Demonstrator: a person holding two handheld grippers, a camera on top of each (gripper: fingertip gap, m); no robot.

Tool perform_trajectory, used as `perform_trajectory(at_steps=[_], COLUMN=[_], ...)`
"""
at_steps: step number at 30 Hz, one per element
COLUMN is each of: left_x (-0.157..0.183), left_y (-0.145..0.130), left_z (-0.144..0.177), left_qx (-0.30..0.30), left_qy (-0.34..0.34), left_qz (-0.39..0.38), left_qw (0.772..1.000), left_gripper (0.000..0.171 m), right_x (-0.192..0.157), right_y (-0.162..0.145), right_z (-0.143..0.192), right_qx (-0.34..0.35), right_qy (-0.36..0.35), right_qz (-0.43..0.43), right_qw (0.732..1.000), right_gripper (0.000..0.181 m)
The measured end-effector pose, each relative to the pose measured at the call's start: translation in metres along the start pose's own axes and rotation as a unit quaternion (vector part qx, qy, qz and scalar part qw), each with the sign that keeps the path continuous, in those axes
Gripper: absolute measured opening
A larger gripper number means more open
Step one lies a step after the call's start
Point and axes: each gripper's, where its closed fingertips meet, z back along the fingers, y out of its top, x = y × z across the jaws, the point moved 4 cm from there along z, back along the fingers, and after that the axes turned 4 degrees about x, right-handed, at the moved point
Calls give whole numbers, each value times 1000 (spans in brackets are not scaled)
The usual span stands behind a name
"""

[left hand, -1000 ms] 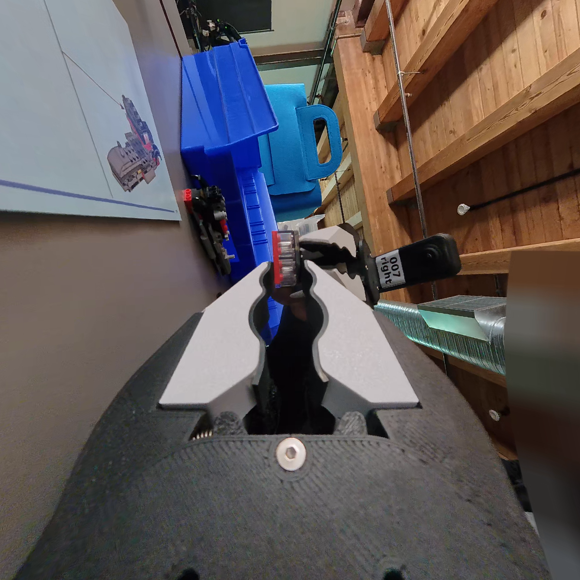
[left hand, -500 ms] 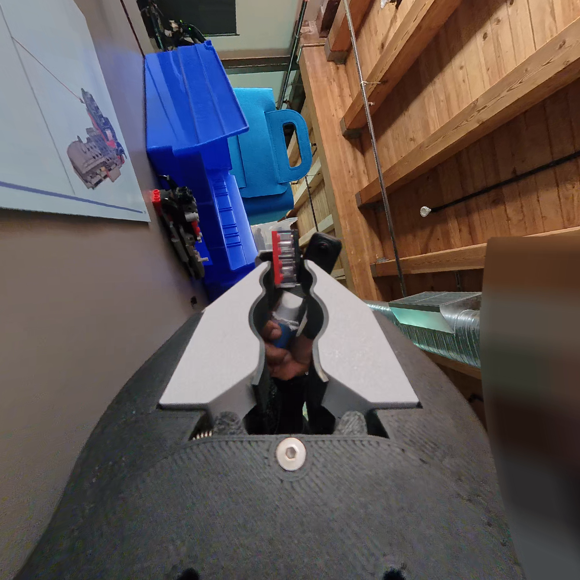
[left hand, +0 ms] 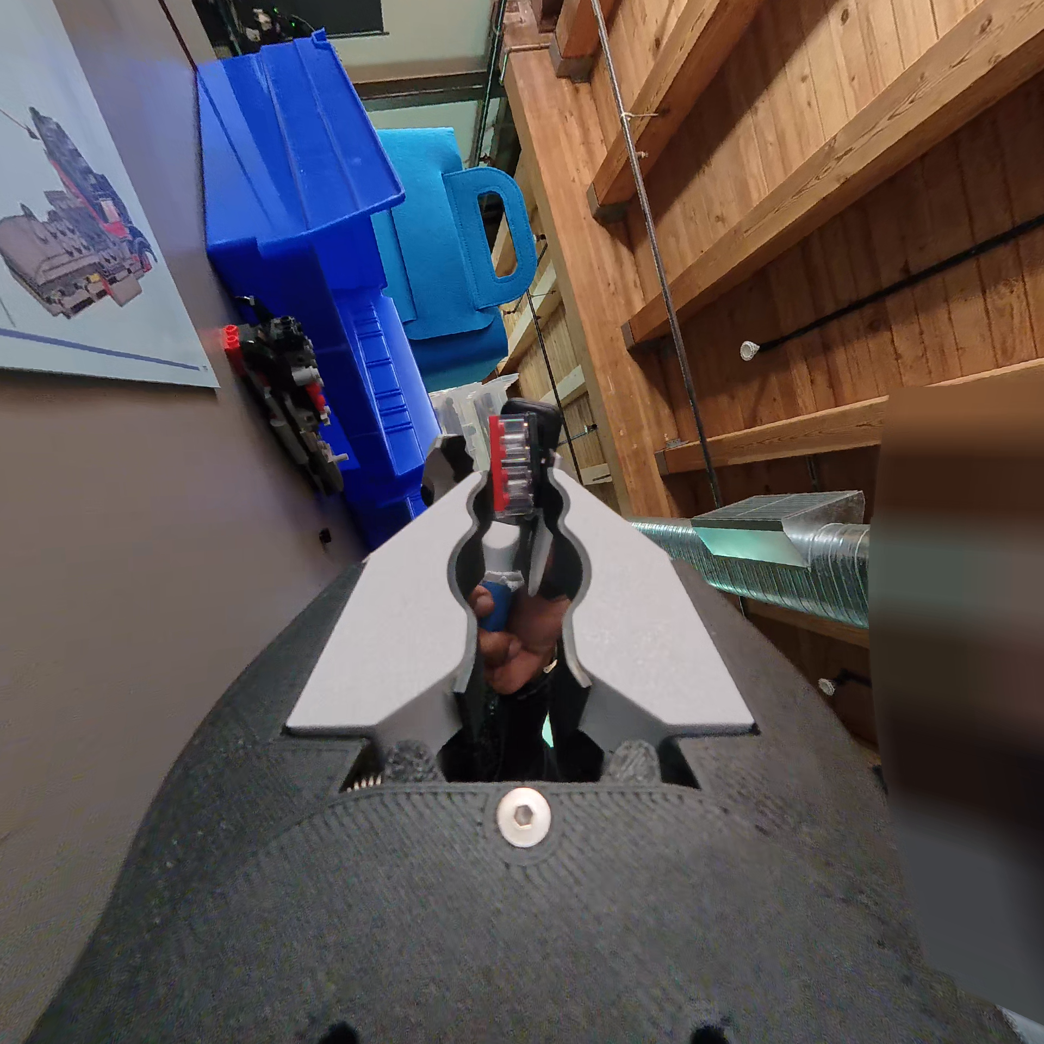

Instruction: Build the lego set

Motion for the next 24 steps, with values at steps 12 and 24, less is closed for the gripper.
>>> perform_trajectory(at_steps=[12, 24], left_x=[3, 12], left_y=[-1, -5], left_z=[-2, -5], left_qx=[2, -7], left_qy=[-3, -7], left_qz=[-22, -102], left_qw=[1000, 995], left_gripper=[17, 17], right_x=[-4, -15], right_y=[-2, 1], right_z=[-2, 2], right_qx=[35, 58], right_qy=[31, 59], right_qz=[-27, -37], right_qw=[999, 996], right_gripper=[27, 20])
